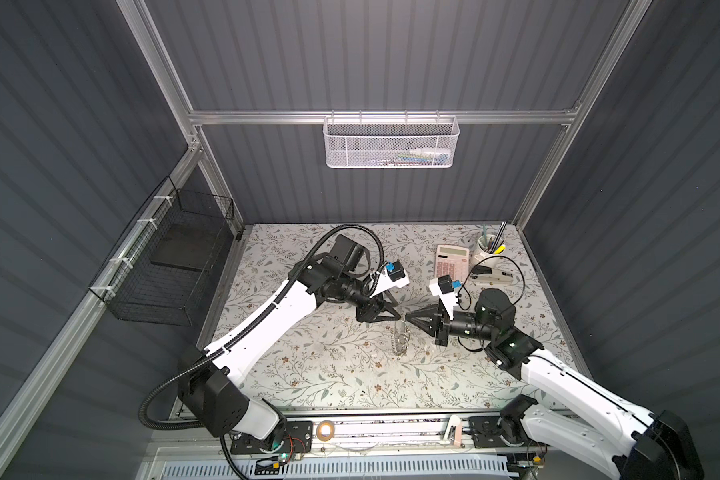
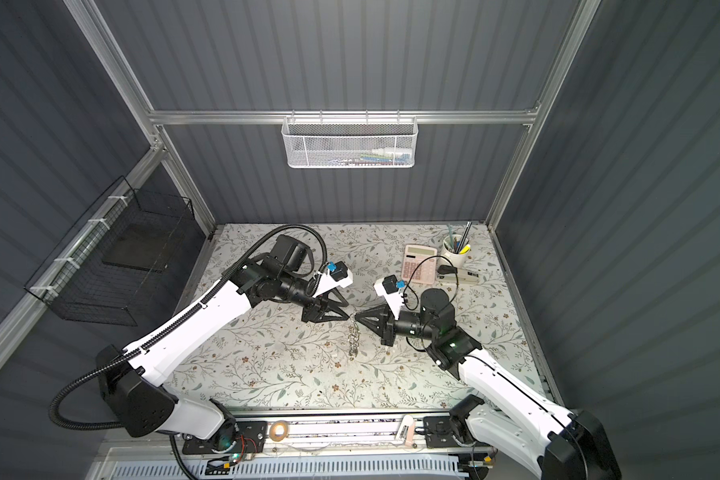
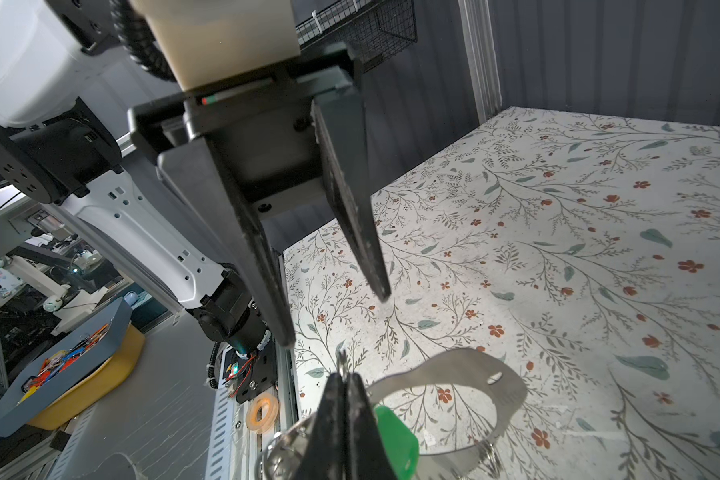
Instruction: Put the keys on the keyring
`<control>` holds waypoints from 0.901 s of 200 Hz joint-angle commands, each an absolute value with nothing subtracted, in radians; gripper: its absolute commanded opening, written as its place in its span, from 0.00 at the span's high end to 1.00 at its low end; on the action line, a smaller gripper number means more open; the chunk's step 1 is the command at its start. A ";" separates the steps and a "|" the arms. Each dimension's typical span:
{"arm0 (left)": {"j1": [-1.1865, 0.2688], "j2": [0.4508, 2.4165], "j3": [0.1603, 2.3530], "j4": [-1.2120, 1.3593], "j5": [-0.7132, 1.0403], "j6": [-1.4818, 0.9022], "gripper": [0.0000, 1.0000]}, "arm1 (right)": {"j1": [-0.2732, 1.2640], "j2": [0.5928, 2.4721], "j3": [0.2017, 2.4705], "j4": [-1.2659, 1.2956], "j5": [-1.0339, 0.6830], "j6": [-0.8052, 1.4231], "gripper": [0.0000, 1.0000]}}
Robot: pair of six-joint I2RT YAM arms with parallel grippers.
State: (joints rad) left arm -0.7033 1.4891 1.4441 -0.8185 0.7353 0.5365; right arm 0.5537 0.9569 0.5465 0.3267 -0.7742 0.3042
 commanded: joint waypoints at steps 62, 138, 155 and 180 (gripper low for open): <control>-0.731 1.552 1.504 -0.872 0.750 0.571 0.68 | 0.561 0.959 0.585 0.351 -0.769 0.287 1.00; -0.744 1.578 1.511 -0.885 0.756 0.571 0.84 | 0.560 0.961 0.585 0.351 -0.769 0.285 1.00; -0.751 1.592 1.522 -0.902 0.757 0.577 0.88 | 0.561 0.959 0.585 0.350 -0.769 0.285 1.00; -0.757 1.606 1.530 -0.913 0.755 0.574 0.94 | 0.562 0.959 0.585 0.348 -0.767 0.284 1.00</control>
